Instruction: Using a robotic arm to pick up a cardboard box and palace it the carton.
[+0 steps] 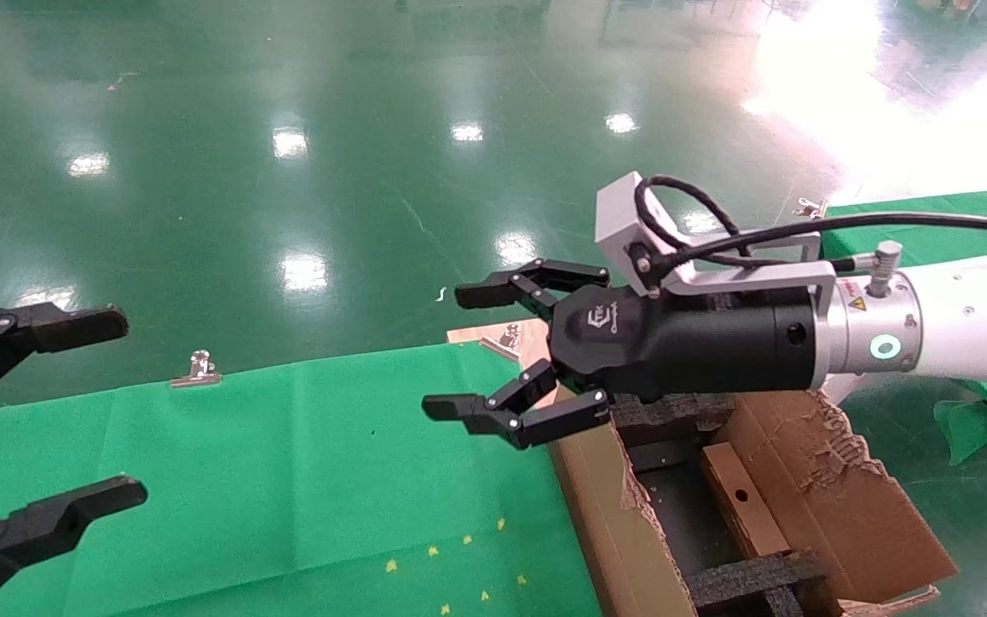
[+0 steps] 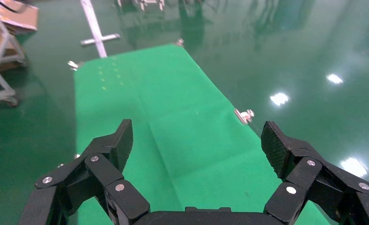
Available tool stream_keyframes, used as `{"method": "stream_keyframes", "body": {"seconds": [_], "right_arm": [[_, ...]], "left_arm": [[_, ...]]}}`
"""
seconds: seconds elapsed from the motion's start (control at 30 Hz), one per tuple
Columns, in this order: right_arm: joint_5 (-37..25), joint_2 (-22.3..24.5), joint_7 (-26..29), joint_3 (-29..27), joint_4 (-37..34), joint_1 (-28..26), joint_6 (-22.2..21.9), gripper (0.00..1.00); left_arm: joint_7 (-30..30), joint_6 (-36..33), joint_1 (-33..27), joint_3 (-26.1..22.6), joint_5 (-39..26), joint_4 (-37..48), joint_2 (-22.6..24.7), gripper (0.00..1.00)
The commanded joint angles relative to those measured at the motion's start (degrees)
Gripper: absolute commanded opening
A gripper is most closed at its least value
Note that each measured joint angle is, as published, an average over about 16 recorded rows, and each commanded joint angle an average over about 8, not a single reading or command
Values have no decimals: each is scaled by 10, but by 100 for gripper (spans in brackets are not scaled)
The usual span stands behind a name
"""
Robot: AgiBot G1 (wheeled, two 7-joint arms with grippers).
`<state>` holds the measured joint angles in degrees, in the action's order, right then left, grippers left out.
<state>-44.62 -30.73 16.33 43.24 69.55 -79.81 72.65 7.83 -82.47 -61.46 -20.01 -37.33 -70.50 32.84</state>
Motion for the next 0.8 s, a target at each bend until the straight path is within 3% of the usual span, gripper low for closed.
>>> {"method": "stream_keyframes", "body": {"seconds": [0.03,0.8], "right_arm": [[2,-4,-5,-25,4,17,12,100],[29,-45,-58,-286,42,191,137,100]], "left_arm": [[0,0,0,0,0,0,0,100],[0,0,0,0,0,0,0,100]]}}
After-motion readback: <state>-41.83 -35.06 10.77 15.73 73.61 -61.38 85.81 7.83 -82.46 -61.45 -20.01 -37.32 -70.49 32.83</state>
